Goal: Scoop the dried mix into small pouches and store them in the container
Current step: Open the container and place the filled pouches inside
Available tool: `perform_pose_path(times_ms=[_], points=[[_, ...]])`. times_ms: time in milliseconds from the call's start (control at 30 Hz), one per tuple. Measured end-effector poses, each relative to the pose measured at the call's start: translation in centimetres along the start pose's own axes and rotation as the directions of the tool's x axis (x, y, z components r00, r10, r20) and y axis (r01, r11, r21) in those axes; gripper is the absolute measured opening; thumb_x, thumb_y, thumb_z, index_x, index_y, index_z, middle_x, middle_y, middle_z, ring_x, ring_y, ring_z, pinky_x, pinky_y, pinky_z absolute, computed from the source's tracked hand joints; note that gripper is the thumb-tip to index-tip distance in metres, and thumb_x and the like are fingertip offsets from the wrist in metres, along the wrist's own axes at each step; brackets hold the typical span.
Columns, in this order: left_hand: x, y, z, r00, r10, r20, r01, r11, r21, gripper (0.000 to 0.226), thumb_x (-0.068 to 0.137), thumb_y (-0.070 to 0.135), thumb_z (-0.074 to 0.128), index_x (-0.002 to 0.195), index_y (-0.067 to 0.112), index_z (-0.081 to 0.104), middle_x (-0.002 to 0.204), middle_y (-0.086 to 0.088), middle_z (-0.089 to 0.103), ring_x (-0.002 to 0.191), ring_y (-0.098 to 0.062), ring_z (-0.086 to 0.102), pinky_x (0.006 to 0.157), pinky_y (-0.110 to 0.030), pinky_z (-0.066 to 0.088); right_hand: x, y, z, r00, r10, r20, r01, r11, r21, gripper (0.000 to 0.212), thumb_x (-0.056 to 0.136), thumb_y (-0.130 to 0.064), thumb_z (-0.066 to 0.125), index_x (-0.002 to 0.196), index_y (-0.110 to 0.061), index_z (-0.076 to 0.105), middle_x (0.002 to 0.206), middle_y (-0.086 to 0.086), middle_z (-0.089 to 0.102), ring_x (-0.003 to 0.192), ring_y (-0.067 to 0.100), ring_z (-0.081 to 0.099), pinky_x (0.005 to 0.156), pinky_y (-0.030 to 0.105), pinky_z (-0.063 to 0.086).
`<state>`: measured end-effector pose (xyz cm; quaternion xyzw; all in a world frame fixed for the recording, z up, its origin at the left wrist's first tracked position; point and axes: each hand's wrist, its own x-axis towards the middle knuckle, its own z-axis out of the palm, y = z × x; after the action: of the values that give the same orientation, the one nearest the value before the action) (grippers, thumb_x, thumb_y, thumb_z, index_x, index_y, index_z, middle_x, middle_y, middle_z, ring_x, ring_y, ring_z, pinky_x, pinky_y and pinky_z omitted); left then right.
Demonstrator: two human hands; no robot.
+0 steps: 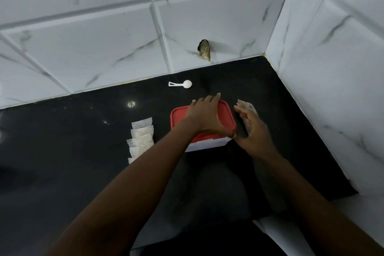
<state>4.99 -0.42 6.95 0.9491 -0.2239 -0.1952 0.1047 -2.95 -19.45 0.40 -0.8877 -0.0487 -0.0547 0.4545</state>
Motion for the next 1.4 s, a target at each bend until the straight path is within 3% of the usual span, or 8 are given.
perform_pose_path(times_ms=[133,267,433,600,1067,1167,1300,1400], points=[[0.1,-0.4,-0.2,1.000,0.027,0.013,-0.026,0.999,-0.031,0.142,0.060,0.085,0.075,0.164,0.018,0.006,0.166,-0.008,0.029,0.150,-0.032,0.033,0.123,-0.057,0.025,1.6,-0.3,-1.1,0.986,-0.081,0.149,0.094,0.992,-0.079,0.080,0.081,-0.018,0.080,0.150,-0.031,0.042,0.156,-0.001,0.043,0.144,0.013,0.040,0.111,0.049,0.046],[0.2,-0.9,-0.8,0.999,0.019,0.044,-0.014,0.993,-0.115,0.136,0.061,0.080,0.078,0.164,0.023,0.009,0.166,-0.006,0.030,0.148,-0.031,0.035,0.120,-0.057,0.030,2.0,0.1,-0.8,0.961,0.074,0.266,-0.041,0.991,-0.128,0.101,0.072,-0.061,0.076,0.155,-0.051,0.018,0.164,0.000,0.028,0.151,0.021,0.031,0.119,0.050,0.036],[0.5,-1.6,-1.5,0.991,0.006,0.134,0.020,0.982,-0.189,0.132,0.063,0.075,0.081,0.163,0.029,0.008,0.165,-0.002,0.031,0.147,-0.031,0.036,0.117,-0.057,0.035,1.3,0.1,0.0,0.933,0.102,0.345,-0.087,0.994,-0.059,0.098,0.076,-0.029,0.089,0.157,-0.019,0.033,0.151,-0.007,0.047,0.137,0.006,0.045,0.104,-0.004,0.021],[0.8,-1.8,-2.0,0.985,0.015,0.169,0.033,0.961,-0.274,0.126,0.069,0.065,0.084,0.163,0.027,0.011,0.161,-0.003,0.037,0.143,-0.030,0.042,0.116,-0.051,0.038,1.3,-0.3,0.0,0.905,0.168,0.392,-0.216,0.973,0.082,0.099,0.075,-0.011,0.088,0.157,-0.024,0.033,0.144,-0.005,0.056,0.123,0.007,0.059,0.096,0.024,0.054],[2.7,-2.5,-5.3,0.947,0.001,0.321,0.137,0.904,-0.406,0.111,0.071,0.067,0.073,0.161,0.024,0.024,0.161,-0.006,0.038,0.140,-0.029,0.045,0.116,-0.050,0.038,2.2,-0.7,-0.5,0.892,0.191,0.410,-0.244,0.967,0.079,0.095,0.080,-0.008,0.083,0.157,-0.026,0.031,0.143,-0.017,0.040,0.121,0.001,0.049,0.074,0.000,0.046],[3.1,-3.0,-5.7,0.940,-0.008,0.340,0.173,0.872,-0.458,0.100,0.078,0.067,0.071,0.160,0.027,0.029,0.162,-0.006,0.036,0.140,-0.029,0.044,0.114,-0.048,0.040,2.1,-0.4,-0.5,0.888,0.205,0.411,-0.229,0.973,0.011,0.099,0.079,-0.011,0.085,0.158,-0.027,0.028,0.153,-0.012,0.040,0.132,0.003,0.046,0.080,-0.001,0.043],[3.1,-3.6,-5.9,0.940,0.008,0.342,0.164,0.867,-0.471,0.101,0.076,0.068,0.071,0.159,0.027,0.031,0.161,-0.006,0.037,0.138,-0.029,0.046,0.114,-0.049,0.040,2.0,-0.1,-0.4,0.887,0.231,0.400,-0.239,0.971,-0.030,0.101,0.077,-0.020,0.087,0.157,-0.036,0.027,0.159,-0.007,0.041,0.141,0.013,0.046,0.112,0.033,0.042],[3.1,-3.9,-6.1,0.947,0.015,0.320,0.153,0.857,-0.493,0.097,0.081,0.064,0.072,0.160,0.026,0.029,0.161,-0.007,0.036,0.137,-0.029,0.046,0.108,-0.043,0.043,2.2,-0.1,-0.4,0.884,0.218,0.413,-0.232,0.972,-0.016,0.101,0.078,-0.021,0.086,0.157,-0.037,0.026,0.159,-0.008,0.040,0.138,0.008,0.047,0.115,0.043,0.042]])
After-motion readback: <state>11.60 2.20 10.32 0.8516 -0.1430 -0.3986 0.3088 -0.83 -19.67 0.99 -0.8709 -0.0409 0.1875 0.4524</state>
